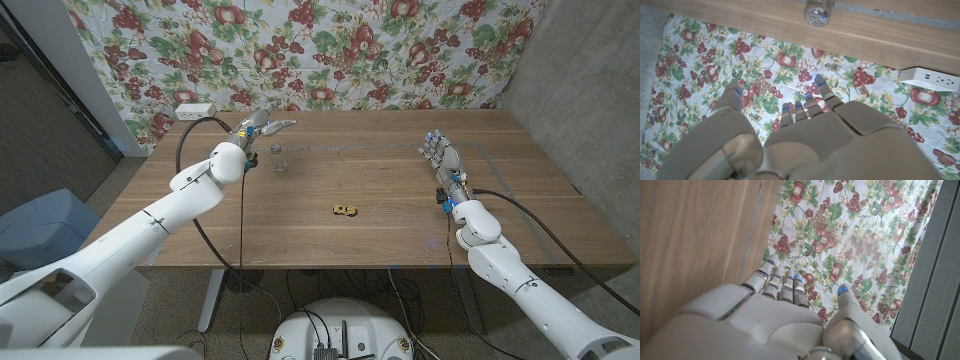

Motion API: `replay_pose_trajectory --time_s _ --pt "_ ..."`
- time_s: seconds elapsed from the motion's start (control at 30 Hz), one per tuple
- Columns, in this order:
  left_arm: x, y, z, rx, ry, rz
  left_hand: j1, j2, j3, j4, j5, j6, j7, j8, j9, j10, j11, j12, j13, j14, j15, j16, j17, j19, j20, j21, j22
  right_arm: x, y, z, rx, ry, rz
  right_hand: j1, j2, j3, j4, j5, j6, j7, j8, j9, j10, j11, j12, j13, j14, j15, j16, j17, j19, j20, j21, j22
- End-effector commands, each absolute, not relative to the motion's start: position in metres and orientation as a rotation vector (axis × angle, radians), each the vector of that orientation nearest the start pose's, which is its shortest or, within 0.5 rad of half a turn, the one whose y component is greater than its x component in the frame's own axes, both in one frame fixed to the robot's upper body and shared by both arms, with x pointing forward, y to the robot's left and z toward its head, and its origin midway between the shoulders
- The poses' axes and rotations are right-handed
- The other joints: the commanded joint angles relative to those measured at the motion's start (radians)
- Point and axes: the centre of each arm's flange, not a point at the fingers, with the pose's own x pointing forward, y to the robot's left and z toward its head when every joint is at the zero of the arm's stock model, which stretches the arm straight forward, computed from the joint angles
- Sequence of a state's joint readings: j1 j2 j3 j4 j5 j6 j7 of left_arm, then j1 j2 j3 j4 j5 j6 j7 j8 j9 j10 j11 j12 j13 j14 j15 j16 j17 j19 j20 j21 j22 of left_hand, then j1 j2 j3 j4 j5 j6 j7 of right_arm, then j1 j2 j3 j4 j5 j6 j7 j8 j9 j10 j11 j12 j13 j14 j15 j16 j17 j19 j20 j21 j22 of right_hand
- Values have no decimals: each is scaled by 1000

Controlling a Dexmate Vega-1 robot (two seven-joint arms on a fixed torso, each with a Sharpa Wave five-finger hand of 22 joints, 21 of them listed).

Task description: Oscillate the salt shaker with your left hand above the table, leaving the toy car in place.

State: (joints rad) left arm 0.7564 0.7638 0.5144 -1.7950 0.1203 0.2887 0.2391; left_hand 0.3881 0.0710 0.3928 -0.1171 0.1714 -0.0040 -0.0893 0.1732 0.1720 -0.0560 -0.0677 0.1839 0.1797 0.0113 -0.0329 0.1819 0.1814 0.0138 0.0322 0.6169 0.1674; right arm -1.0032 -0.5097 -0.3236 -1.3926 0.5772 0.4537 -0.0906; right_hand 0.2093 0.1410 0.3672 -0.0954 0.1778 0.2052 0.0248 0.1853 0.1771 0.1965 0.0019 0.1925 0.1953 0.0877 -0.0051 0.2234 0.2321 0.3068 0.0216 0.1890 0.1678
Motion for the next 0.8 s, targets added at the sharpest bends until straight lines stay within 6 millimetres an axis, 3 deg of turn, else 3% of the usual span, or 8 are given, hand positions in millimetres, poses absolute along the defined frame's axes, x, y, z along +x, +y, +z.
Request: replay_pose_trajectory --time_s 0.03,0.2,0.23,0.53,0.8 --pt "590 263 58 727 -762 53 -27 90 28 36 17 14 12 11 2 25 -2 14 -1 16 -12 12 2 37 -5 -12 2 613 -298 -57 46 -693 122 -5 0 0 -2 0 4 3 4 1 6 2 4 0 5 2 4 3 1 2 2 3" --pt "589 267 50 657 -782 9 -55 121 41 66 23 32 32 14 2 38 3 16 -1 26 -17 16 4 52 -15 -18 3 611 -297 -55 42 -693 123 -5 0 0 -3 1 1 7 3 1 8 5 5 0 7 0 4 3 2 1 3 3" --pt "589 267 50 657 -783 8 -67 127 46 82 26 44 40 17 2 42 4 17 -1 28 -19 16 4 56 -16 -20 4 611 -297 -55 42 -692 123 -5 0 0 -3 1 0 9 3 1 8 6 5 0 8 0 5 2 2 1 3 3" --pt "586 278 33 481 -887 -54 -110 132 64 138 37 44 67 11 2 47 4 14 -2 27 -28 14 5 70 -54 -28 5 602 -292 -51 17 -705 113 -7 -1 -1 -3 1 1 11 3 1 11 10 6 0 9 -4 5 2 5 -3 4 3" --pt "587 287 22 352 -899 -95 -131 131 77 170 47 36 66 7 2 33 -3 6 -3 19 -31 10 4 75 -65 -35 4 597 -287 -47 9 -720 100 -9 -1 -2 -2 1 3 13 4 1 13 10 7 0 10 -4 6 3 7 -4 5 3"
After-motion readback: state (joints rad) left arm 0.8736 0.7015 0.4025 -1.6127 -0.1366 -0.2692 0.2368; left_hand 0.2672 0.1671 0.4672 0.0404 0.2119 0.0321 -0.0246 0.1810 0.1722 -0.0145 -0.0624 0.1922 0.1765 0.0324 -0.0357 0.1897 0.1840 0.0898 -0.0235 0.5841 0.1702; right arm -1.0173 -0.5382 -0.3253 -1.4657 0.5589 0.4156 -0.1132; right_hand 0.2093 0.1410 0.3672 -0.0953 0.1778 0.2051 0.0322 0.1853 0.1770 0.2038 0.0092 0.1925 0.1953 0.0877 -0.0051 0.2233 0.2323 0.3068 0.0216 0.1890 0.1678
